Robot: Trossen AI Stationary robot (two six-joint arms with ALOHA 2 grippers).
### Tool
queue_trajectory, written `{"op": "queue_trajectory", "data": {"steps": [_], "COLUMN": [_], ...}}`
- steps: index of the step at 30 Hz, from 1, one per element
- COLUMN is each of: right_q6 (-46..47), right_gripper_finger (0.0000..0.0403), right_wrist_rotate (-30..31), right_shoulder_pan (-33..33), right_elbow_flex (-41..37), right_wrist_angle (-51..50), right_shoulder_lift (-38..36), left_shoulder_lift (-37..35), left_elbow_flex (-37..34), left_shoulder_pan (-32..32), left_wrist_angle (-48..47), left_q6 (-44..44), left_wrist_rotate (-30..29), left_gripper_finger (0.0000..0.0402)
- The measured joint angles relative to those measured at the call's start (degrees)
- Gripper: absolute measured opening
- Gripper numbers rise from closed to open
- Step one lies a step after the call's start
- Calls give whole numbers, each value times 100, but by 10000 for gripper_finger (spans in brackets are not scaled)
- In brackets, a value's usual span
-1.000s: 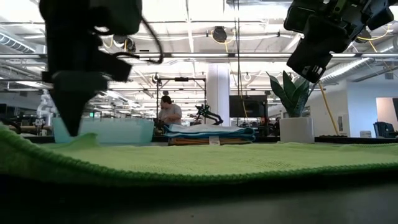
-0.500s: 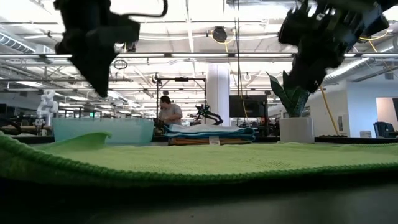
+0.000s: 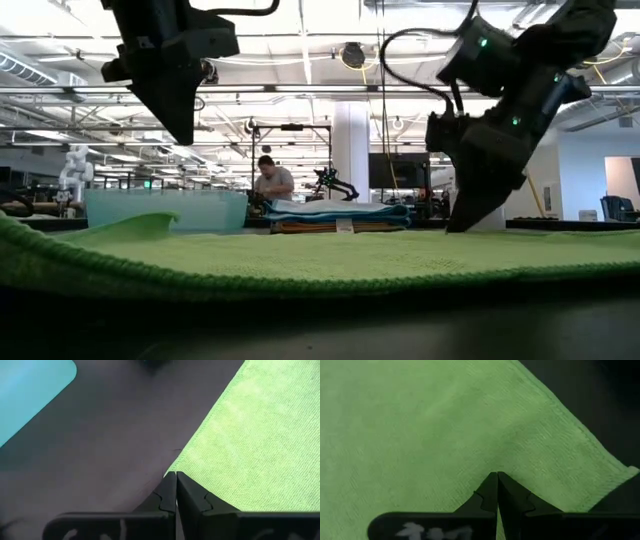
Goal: Fold microfiber towels
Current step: Fold the green microfiber towel
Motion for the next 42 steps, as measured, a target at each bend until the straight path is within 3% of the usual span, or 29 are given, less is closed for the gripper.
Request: {"op": "queue_trajectory", "data": {"steps": [8, 14, 27, 33, 38, 42], "right_q6": [8, 504, 929, 819, 1113, 1080], "right_gripper_finger": [0, 0, 1, 42, 94, 126], "right_wrist_rotate": [-11, -26, -182, -515, -837, -1100], "right_shoulder_pan": [-213, -111, -139, -590, -1085, -1408], "right_elbow_flex": [26, 1, -15, -13, -13, -13], "right_wrist_angle": [-1448, -2568, -2513, -3008, -3774, -3821], "right_shoulder_lift": [-226, -842, -2234, -2421, -2430, -2430], "left_shoulder_lift": [0, 0, 2, 2, 4, 4], "left_elbow_flex": [0, 0, -2, -4, -4, -4], "left_shoulder_pan": [-3, -4, 234, 423, 620, 795], "left_wrist_angle": [2, 1, 6, 24, 27, 29], "left_q6": [-107, -70, 238, 329, 99, 3], "left_wrist_rotate": [5, 8, -26, -15, 163, 304], "left_gripper_finger": [5, 14, 17, 3, 24, 40]}}
